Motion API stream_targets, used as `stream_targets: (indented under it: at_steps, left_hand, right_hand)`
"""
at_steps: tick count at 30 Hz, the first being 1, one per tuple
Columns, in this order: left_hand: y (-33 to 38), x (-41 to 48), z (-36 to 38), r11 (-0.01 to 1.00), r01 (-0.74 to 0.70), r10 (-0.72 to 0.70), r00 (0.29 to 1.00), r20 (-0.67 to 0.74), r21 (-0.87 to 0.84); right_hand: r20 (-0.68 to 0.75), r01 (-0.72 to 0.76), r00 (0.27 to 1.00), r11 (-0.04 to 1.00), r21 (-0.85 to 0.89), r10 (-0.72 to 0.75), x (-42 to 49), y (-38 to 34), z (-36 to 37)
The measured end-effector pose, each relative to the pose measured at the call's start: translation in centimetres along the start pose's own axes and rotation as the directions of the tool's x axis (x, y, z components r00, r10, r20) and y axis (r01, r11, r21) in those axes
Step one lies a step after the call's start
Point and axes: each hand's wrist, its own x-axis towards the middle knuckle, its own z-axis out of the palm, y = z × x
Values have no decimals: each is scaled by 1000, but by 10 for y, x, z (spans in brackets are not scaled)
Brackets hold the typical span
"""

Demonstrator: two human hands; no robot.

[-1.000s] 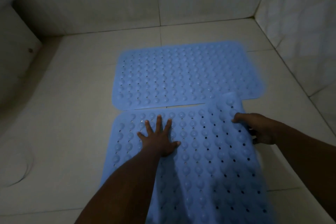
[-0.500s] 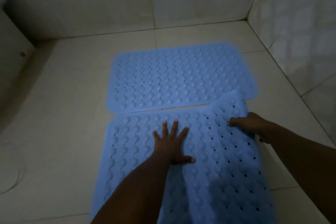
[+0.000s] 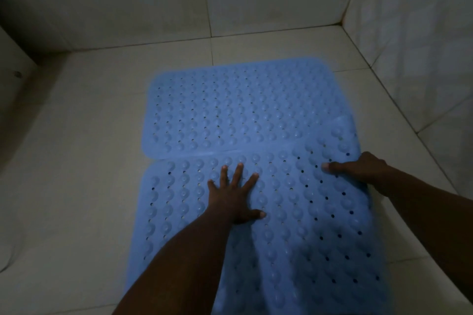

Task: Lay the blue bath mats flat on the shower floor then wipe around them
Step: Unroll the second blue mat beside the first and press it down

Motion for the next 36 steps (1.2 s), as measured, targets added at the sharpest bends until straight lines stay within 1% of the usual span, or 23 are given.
stream_targets:
  at_steps: [1, 3, 4, 6, 8, 9, 11, 13, 14, 15, 17, 19, 21, 23, 24, 25, 26, 28, 30, 31, 32, 34, 36]
  left_hand:
    - [0, 0, 0, 1000, -1, 1, 1000, 2, 0]
    - [1, 1, -1, 1000, -2, 2, 1000, 6, -2]
    - [1, 1, -1, 1000, -3, 3, 1000, 7, -6]
    - [2, 1, -1, 1000, -4, 4, 1000, 6, -13]
    - [4, 0, -1, 1000, 0, 0, 1000, 5, -25]
    - [6, -1, -1, 999, 2, -2, 1000, 0, -44]
    - [13, -1, -4, 995, 1, -4, 1000, -26, -98]
    - [24, 1, -7, 991, -27, 19, 998, -61, -134]
    - [30, 3, -8, 990, -53, 43, 996, -74, -134]
    - [36, 5, -9, 989, -82, 72, 994, -81, -127]
    - [50, 11, -10, 984, -139, 130, 988, -82, -107]
    - [65, 17, -10, 980, -180, 175, 983, -63, -87]
    - [79, 22, -10, 976, -208, 204, 977, -57, -70]
    - [92, 28, -10, 972, -224, 219, 973, -73, -67]
    - [98, 31, -11, 971, -229, 224, 971, -78, -62]
    - [103, 33, -12, 971, -233, 229, 970, -80, -53]
    - [109, 36, -13, 971, -236, 233, 970, -75, -43]
    - [120, 42, -16, 974, -225, 223, 973, -50, -31]
    - [126, 48, -17, 982, -188, 187, 982, -26, -32]
    - [127, 51, -17, 985, -169, 169, 985, -15, -32]
    - [127, 53, -16, 987, -158, 158, 987, -4, -27]
    - [127, 56, -12, 988, -152, 152, 988, 1, -4]
    - [126, 56, -7, 988, -152, 152, 988, -17, 7]
  right_hand:
    - [26, 8, 1000, 1000, -5, -8, -14, -8, -2]
    - [79, -2, 997, 1000, 11, 1, -70, -37, -6]
    - [112, -10, 994, 1000, 16, 8, -84, -44, -8]
    - [120, -18, 993, 1000, 20, 15, -91, -47, -8]
    - [83, 1, 997, 999, 33, -3, -87, -43, -5]
    - [39, 9, 999, 998, 56, -11, -82, -41, -4]
    - [-86, 16, 996, 996, 88, -8, -80, -37, -6]
    - [-218, -11, 976, 999, 44, 20, -78, -32, -10]
    - [-244, -39, 969, 999, 31, 45, -82, -33, -12]
    - [-241, -64, 968, 997, 32, 70, -78, -30, -13]
    - [-180, -54, 981, 995, 83, 68, -44, -6, -13]
    - [-78, -1, 997, 990, 144, 13, -38, 3, -14]
    - [6, 73, 997, 959, 273, -77, -55, 1, -18]
    - [103, 88, 986, 930, 356, -133, -73, -8, -23]
    - [135, 83, 981, 927, 366, -141, -74, -7, -25]
    - [126, 101, 980, 930, 353, -154, -72, -6, -27]
    - [76, 125, 985, 936, 328, -157, -72, -6, -28]
    - [-121, 118, 988, 965, 234, -92, -71, -3, -32]
    - [-341, 79, 939, 993, 84, -46, -69, 3, -39]
    - [-407, 50, 912, 999, 2, -44, -66, 6, -43]
    - [-434, 5, 900, 998, -55, -28, -63, 8, -47]
    - [-444, -83, 896, 989, -121, 21, -55, 11, -50]
    - [-448, -125, 894, 976, -177, 33, -52, 14, -43]
